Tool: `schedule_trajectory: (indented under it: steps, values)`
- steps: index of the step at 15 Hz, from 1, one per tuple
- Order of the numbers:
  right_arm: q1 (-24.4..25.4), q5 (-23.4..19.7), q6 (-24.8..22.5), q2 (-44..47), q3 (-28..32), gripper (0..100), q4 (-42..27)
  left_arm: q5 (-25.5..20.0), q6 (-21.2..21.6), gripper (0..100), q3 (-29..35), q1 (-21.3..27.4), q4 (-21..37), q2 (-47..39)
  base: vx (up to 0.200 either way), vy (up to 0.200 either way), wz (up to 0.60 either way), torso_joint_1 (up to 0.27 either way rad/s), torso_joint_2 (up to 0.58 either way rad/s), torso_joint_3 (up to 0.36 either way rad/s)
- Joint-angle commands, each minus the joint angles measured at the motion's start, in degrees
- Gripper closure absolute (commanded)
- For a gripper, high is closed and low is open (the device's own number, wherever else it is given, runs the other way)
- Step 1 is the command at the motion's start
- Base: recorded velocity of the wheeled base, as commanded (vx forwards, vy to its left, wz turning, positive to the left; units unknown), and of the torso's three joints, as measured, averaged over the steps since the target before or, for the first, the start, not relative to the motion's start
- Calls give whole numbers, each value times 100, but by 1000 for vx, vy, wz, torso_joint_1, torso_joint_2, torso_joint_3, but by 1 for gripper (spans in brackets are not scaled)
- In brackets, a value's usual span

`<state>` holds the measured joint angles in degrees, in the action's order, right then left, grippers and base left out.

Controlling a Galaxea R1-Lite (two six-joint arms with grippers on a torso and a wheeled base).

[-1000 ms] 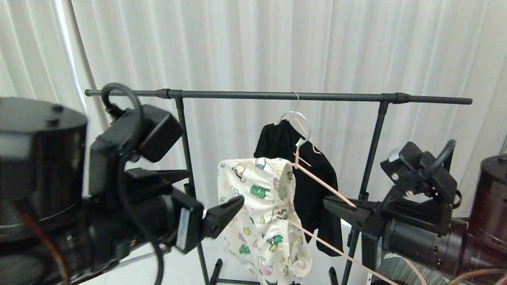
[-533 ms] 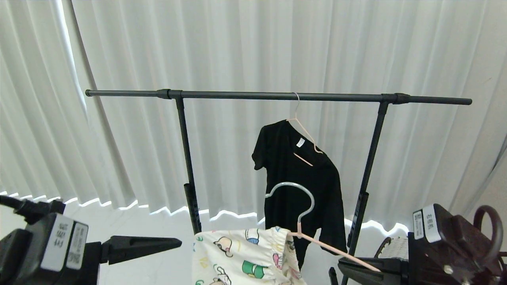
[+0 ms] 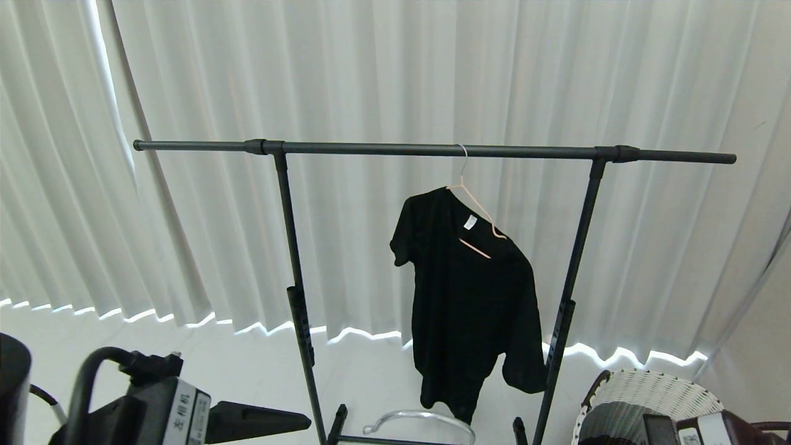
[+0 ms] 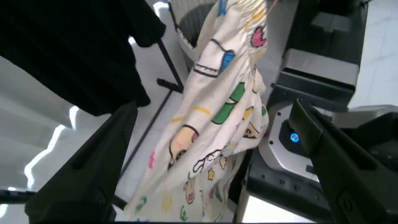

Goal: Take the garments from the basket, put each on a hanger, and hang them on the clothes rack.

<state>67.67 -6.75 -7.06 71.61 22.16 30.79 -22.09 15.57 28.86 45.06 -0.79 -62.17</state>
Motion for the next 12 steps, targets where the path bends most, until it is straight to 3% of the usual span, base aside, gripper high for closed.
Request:
schedule_trajectory:
  steps: [1, 5, 6, 12]
  values:
    - [176, 7, -41, 20, 43, 100, 6, -23, 25, 0, -20, 3, -9, -410, 0, 0, 0, 0, 0, 0]
    - [264, 16, -270, 37, 78, 100, 6, -41, 447, 0, -29, -146, -237, -955, 0, 0, 0, 0, 0, 0]
    - [264, 16, -270, 37, 104, 100, 6, -41, 491, 100, -20, -146, -290, -1060, 0, 0, 0, 0, 0, 0]
    - [264, 25, -252, 37, 148, 100, 6, -32, 509, 100, -29, -146, -580, -1236, 0, 0, 0, 0, 0, 0]
